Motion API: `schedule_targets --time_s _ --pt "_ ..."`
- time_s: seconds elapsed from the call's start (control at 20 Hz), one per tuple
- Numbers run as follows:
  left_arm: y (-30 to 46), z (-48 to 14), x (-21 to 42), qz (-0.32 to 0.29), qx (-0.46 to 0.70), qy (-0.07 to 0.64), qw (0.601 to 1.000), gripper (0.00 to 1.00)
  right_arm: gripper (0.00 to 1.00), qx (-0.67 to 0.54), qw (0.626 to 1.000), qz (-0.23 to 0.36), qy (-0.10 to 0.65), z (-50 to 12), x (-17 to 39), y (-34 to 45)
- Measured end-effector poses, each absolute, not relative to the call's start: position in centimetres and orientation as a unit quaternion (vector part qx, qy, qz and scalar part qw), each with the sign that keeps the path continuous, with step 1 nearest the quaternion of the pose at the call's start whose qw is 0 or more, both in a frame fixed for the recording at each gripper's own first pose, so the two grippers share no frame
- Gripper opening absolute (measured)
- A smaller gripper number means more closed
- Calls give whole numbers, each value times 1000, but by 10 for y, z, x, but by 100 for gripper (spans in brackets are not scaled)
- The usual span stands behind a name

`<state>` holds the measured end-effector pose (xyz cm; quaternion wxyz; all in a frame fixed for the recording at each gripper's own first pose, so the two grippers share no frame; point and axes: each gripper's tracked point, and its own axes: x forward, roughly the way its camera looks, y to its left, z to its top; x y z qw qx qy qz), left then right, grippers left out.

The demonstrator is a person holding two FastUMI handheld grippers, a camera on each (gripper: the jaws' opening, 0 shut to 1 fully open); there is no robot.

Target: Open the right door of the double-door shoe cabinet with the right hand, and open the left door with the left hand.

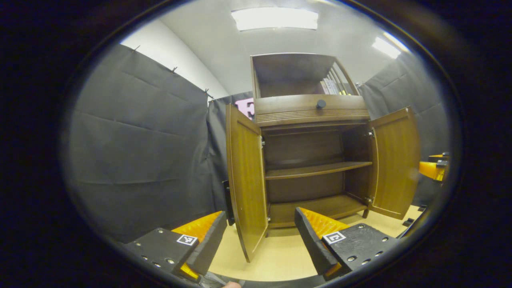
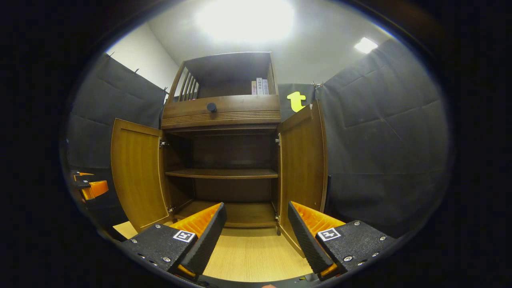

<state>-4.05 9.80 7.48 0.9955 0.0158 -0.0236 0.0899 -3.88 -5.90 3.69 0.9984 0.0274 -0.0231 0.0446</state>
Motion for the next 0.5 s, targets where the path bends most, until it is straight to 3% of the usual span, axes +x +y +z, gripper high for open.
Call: schedule_targets --time_s 0.5 --pt "104 73 -37 95 18 -29 995 100 95 23 999 33 -21 34 -37 -57"
